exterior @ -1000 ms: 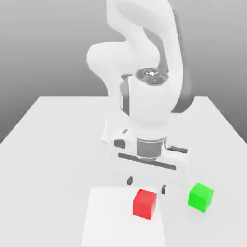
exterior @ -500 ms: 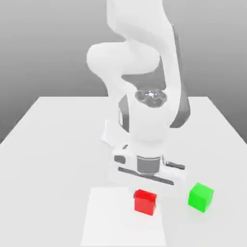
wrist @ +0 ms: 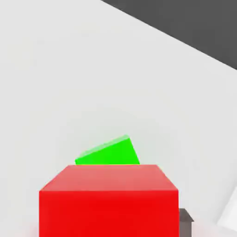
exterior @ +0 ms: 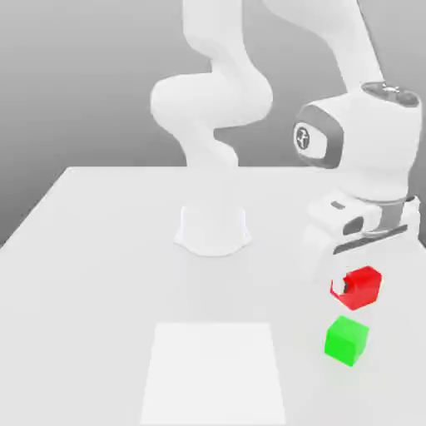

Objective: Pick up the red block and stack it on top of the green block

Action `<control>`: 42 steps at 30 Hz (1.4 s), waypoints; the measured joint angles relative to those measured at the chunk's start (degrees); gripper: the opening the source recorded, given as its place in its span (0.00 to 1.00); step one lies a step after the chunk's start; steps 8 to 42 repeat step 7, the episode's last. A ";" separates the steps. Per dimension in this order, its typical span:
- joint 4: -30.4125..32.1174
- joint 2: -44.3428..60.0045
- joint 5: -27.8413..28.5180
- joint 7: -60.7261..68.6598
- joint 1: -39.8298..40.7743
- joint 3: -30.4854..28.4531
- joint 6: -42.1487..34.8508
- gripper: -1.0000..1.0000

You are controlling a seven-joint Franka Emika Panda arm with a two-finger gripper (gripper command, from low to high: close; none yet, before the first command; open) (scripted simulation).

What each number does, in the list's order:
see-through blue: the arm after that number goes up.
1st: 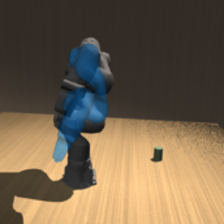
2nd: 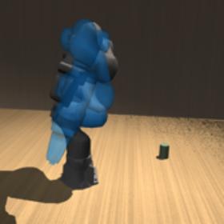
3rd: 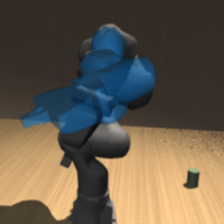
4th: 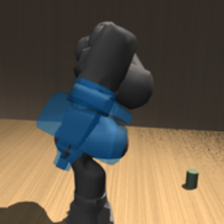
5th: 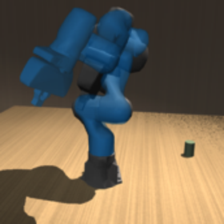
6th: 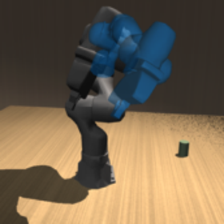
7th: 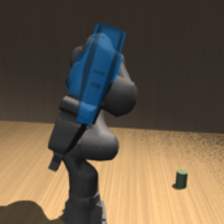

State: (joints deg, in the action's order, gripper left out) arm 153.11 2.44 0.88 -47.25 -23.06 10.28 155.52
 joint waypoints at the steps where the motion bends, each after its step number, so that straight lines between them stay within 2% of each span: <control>1: -0.11 1.92 0.86 -0.44 0.44 -0.64 1.78 0.00; 3: -0.32 5.96 3.02 -1.86 0.52 -1.46 5.53 0.00; 4: -0.38 7.15 3.68 -2.33 0.32 -1.86 6.65 1.00; 42: -0.38 7.15 3.68 -2.33 0.32 -1.86 6.65 1.00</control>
